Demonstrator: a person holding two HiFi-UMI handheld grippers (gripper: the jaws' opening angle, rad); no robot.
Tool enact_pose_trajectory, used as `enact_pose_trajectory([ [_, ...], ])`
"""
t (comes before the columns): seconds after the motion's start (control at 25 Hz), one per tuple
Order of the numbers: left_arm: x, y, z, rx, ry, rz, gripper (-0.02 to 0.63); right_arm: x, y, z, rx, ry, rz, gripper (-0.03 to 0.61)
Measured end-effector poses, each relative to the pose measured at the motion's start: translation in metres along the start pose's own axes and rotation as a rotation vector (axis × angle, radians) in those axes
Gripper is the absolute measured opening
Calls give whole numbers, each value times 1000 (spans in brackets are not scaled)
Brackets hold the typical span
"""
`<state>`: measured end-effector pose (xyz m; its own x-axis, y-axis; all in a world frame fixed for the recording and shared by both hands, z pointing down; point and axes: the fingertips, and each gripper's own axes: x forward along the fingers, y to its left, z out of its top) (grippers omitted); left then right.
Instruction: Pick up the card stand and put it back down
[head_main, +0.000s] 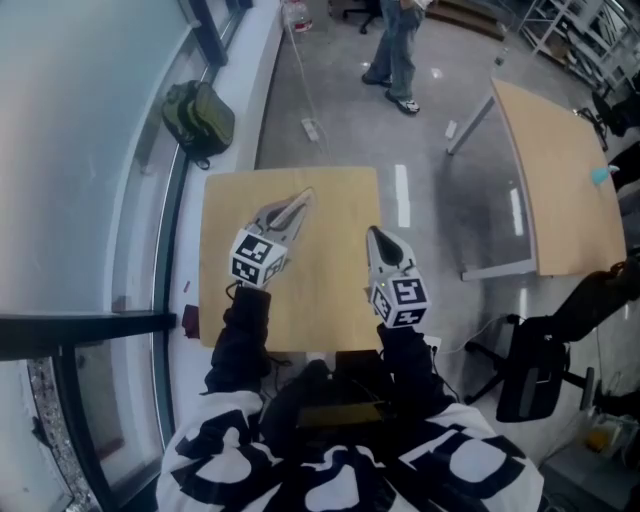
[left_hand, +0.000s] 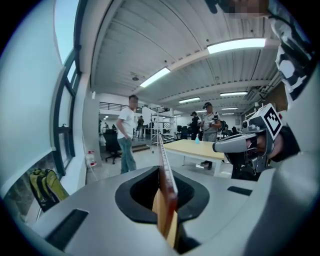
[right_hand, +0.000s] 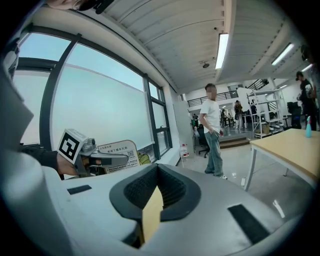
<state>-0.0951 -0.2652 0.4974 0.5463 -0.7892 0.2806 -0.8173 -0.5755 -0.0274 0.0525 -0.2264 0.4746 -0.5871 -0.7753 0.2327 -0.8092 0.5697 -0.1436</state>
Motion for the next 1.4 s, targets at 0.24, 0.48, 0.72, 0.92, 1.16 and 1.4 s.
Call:
enact_pose_trajectory([
  [0.24, 64, 12, -25, 36, 60, -133, 26, 31, -35, -27, 18, 57, 13, 11],
  [0.48, 125, 29, -53, 25, 94, -255, 26, 62, -65, -55, 29, 111, 28, 11],
  [0.72, 178, 40, -87, 12, 130, -354, 26, 95, -85, -80, 37, 144, 72, 11],
  [0.92, 213, 37, -120, -5, 150, -438, 25, 115, -97, -104, 42, 163, 110, 11],
  [1.16, 232, 25, -139, -2, 198, -577, 25, 121, -99, -118, 44, 181, 155, 11],
  [1.4, 239, 18, -151, -28, 216, -669, 26, 121, -98, -128, 52, 194, 154, 11],
])
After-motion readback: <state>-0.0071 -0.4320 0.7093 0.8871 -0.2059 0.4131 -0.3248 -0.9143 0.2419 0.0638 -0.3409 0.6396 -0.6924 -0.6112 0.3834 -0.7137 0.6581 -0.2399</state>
